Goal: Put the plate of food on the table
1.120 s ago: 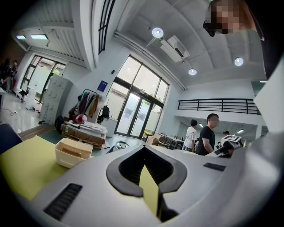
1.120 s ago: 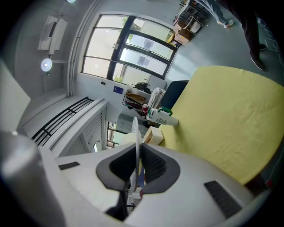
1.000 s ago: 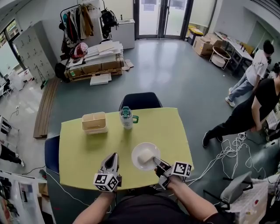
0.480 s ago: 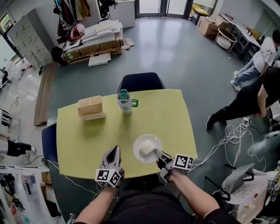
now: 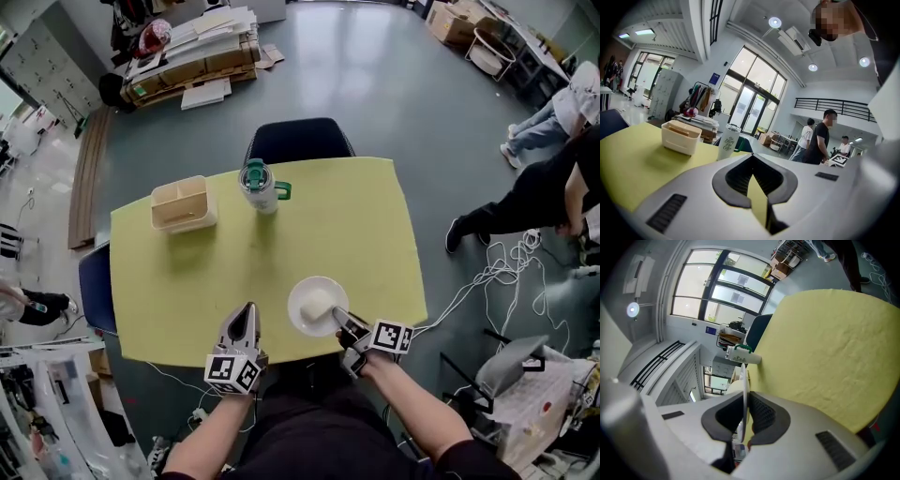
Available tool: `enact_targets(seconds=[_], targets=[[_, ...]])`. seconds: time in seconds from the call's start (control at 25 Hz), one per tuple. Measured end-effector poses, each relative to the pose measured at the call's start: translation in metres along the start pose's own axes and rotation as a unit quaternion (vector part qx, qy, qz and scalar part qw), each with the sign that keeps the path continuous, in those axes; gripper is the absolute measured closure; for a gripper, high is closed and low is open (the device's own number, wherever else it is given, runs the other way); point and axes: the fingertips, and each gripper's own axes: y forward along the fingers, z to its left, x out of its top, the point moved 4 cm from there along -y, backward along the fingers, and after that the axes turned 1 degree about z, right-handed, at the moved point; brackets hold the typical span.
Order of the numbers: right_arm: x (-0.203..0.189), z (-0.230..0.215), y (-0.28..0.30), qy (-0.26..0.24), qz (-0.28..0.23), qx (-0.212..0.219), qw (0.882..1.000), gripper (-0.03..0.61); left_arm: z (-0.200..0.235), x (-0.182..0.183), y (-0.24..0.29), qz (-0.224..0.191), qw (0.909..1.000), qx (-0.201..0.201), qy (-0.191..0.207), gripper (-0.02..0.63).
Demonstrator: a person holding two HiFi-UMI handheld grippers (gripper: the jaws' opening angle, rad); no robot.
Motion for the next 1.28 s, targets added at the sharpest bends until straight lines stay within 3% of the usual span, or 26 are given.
enact_targets(seconds=[0.6,1.28], targets=[[-0.015,-0.085,0.021,0.006,0.025,-0.056,0.998,0.548,0.019,-0.034,0.004,0.024,0.9995,0.019,-0.012,0.606],[-0.034,-0.133,0.03,0.03,0.034,-0.093,0.995,0.546,0.027,-0.069,0.0,0.05,0.9981,0.022,-0.028,0.606]])
